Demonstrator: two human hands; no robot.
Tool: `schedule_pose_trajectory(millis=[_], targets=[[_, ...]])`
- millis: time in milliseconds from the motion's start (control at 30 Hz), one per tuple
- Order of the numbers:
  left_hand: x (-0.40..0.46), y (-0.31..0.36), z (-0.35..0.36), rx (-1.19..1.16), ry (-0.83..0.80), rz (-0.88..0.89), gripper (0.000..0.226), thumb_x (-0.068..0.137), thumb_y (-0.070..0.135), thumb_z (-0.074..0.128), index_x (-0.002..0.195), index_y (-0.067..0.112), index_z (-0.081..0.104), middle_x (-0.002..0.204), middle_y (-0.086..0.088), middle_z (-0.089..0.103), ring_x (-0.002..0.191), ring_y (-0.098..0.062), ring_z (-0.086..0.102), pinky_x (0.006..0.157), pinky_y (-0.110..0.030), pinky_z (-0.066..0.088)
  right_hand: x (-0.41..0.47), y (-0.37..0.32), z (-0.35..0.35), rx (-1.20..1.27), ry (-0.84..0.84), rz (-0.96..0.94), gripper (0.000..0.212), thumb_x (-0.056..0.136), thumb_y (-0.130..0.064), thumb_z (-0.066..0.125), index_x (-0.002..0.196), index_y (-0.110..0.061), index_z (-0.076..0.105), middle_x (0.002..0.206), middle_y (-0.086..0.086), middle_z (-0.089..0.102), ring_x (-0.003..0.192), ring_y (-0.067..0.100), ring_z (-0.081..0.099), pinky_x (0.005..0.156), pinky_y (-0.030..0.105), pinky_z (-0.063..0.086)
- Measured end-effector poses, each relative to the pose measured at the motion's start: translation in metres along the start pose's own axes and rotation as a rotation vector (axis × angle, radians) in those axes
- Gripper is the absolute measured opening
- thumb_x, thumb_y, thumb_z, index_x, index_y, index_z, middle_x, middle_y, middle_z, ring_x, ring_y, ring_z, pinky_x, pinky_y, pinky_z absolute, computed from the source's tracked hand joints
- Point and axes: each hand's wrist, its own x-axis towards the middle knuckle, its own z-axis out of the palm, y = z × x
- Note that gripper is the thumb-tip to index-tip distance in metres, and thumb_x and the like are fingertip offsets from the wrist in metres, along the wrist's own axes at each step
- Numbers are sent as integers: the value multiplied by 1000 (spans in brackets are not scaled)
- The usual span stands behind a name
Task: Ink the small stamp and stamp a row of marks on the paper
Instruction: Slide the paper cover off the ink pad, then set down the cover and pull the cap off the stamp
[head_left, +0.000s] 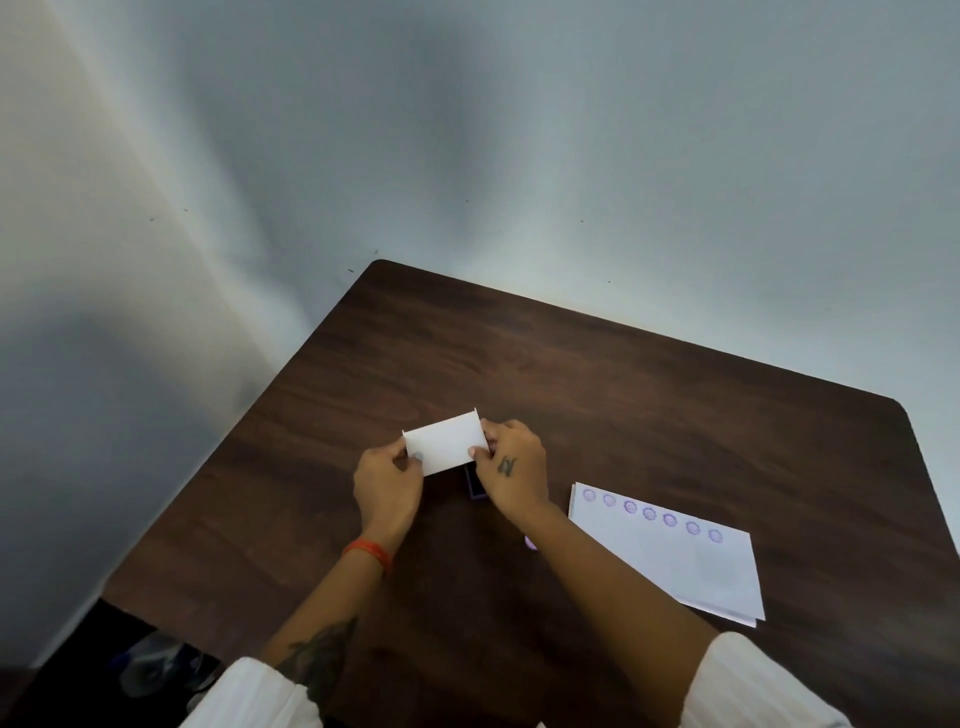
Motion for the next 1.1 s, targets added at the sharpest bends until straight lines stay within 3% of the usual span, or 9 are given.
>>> schedule_pose_trajectory(millis=[267,633,767,900,1100], targets=[[-7,-40,-21,117,6,-27,37,85,16,62,121,7,59,121,-18,61,110,-32,57,96,-40,45,-24,-10,37,-2,-166,-4,47,85,-11,61,129,-6,46,127,15,56,117,26,52,104,30,37],[-8,-55,-23,224,-37,-31,45,86,17,62,127,4,51,127,-19,51,107,-31,57,97,-41,45,-40,-6,52,-135,-300,-66,52,84,-8,61,131,-3,41,127,17,53,117,27,48,99,34,42],[-8,-53,-22,206,-12,-40,63,83,19,66,137,4,37,135,-22,40,118,-36,48,103,-46,42,-37,-7,47,-85,-291,-52,51,84,-10,63,131,-6,43,129,15,53,118,26,50,101,33,40],[-13,-38,-11,151,-18,175,63,81,17,68,137,10,38,136,-19,41,122,-32,44,102,-46,43,-31,-4,22,79,-122,-18,45,80,-13,67,123,-11,54,123,14,60,109,24,58,96,32,45],[-42,-6,24,44,-283,545,77,74,13,73,140,20,33,141,-6,39,125,-19,43,102,-32,41,-32,21,-29,157,96,41,52,72,-20,74,121,-19,56,116,9,63,100,20,61,89,34,51]])
